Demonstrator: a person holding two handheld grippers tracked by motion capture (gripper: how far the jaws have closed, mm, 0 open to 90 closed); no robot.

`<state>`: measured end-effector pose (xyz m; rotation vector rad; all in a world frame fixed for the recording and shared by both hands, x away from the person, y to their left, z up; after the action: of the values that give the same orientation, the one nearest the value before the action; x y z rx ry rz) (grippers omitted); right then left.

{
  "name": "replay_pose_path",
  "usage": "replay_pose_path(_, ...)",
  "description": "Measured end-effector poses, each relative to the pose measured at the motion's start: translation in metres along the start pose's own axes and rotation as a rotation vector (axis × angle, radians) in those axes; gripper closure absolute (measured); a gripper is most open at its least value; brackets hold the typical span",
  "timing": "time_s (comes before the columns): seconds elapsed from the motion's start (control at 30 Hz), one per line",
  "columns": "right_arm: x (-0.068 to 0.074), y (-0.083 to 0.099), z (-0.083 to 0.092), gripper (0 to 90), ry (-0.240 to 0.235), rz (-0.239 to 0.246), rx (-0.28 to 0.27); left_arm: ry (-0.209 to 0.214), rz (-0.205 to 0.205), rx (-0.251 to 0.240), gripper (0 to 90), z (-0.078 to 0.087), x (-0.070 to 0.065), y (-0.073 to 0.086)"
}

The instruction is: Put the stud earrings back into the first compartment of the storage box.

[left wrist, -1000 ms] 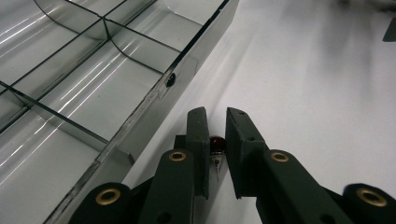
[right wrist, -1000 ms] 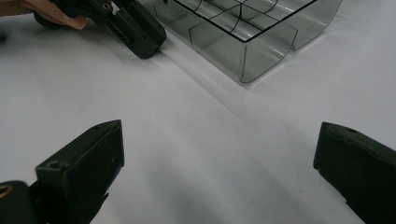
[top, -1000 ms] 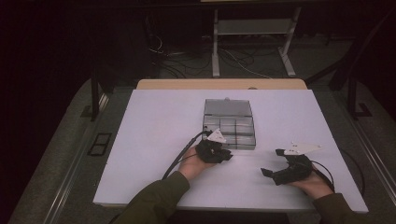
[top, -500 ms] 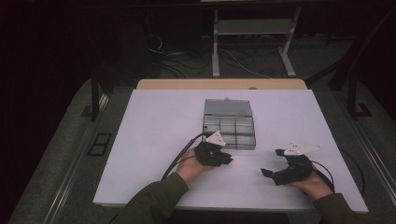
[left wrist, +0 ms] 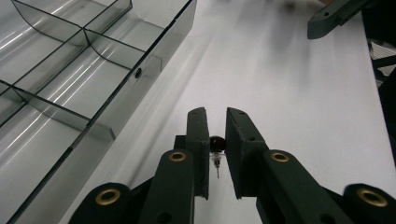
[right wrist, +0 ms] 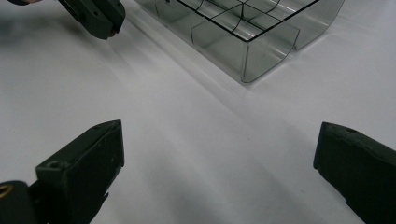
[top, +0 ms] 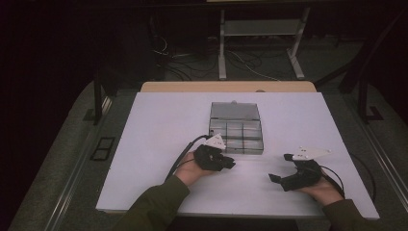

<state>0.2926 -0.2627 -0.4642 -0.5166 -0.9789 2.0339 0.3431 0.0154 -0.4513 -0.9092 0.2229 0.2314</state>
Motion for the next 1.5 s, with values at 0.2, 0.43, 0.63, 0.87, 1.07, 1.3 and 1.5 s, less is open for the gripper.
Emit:
replay_pose_path(0.2,0.000,0.000,0.000,1.3,0.000,-0.001,0.001,-0.005,0.004,-0.018,79.0,0.010,0.000,-0.001)
replay_pose_path(0.43,0.000,0.000,0.000,1.3,0.000,0.001,0.000,-0.029,0.026,-0.059,79.0,0.024,0.006,-0.003)
replay_pose_path(0.63,0.000,0.000,-0.001,1.3,-0.001,0.001,0.001,-0.045,0.031,-0.076,79.0,0.034,0.009,-0.006)
replay_pose_path(0.87,0.000,0.000,-0.001,1.3,0.000,0.005,0.003,-0.064,0.030,-0.090,79.0,0.041,0.017,-0.010)
replay_pose_path(1.07,0.000,0.000,-0.001,1.3,0.002,-0.003,0.008,-0.103,0.042,-0.114,79.0,0.048,0.034,-0.018)
replay_pose_path(1.3,-0.001,0.000,-0.002,1.3,0.005,-0.003,0.005,-0.122,0.055,-0.108,79.0,0.048,0.056,-0.028)
replay_pose_path(1.5,-0.002,0.001,-0.002,1.3,0.006,-0.007,0.009,-0.137,0.043,-0.114,79.0,0.049,0.069,-0.037)
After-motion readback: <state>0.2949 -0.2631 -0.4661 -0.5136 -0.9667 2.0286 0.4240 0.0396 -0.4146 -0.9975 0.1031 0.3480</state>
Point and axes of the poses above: each handheld gripper's, and its own axes: z roughly backward along the jaws, y roughly out of its underside, x roughly to its left, the point moved 3 cm from there along -z, roughly forward along the jaws, and after that the axes turned 12 degrees about y, right-handed, at the moved point
